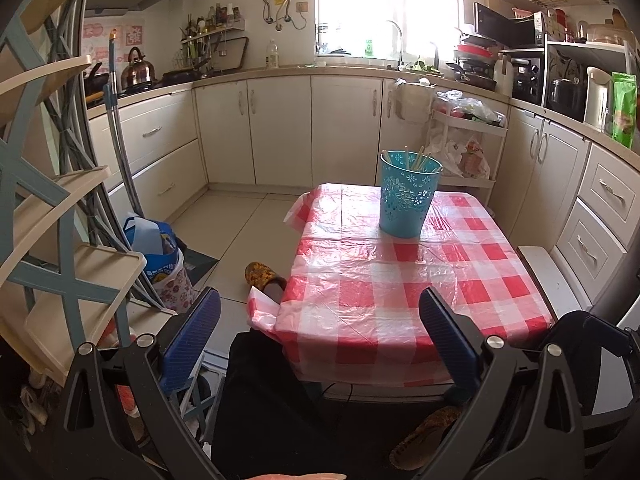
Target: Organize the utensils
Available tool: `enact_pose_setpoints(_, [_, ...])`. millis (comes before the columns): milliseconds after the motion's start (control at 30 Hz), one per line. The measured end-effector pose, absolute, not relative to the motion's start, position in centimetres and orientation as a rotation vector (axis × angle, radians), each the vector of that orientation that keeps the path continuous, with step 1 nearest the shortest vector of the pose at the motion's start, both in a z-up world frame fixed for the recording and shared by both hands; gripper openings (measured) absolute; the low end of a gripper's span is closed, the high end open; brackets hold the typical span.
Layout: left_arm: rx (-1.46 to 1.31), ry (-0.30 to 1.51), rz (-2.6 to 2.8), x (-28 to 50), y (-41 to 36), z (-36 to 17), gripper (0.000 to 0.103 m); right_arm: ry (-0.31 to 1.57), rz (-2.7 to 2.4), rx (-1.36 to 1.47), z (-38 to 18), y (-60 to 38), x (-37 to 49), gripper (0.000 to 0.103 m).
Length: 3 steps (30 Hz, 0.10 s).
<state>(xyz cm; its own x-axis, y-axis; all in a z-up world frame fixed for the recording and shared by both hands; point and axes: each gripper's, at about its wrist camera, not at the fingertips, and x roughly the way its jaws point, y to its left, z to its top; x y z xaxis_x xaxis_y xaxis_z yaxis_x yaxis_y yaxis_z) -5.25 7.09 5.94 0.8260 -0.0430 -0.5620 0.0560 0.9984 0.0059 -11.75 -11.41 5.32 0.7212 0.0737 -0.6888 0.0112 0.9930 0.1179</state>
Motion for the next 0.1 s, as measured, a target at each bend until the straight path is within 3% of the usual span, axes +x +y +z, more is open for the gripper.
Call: enact_pose_setpoints(100, [0.025, 0.6, -0.056, -5.2, 7.07, 5.94, 0.095, 0.766, 0.035, 0.119, 5.19, -11.43, -11.8, 0.096])
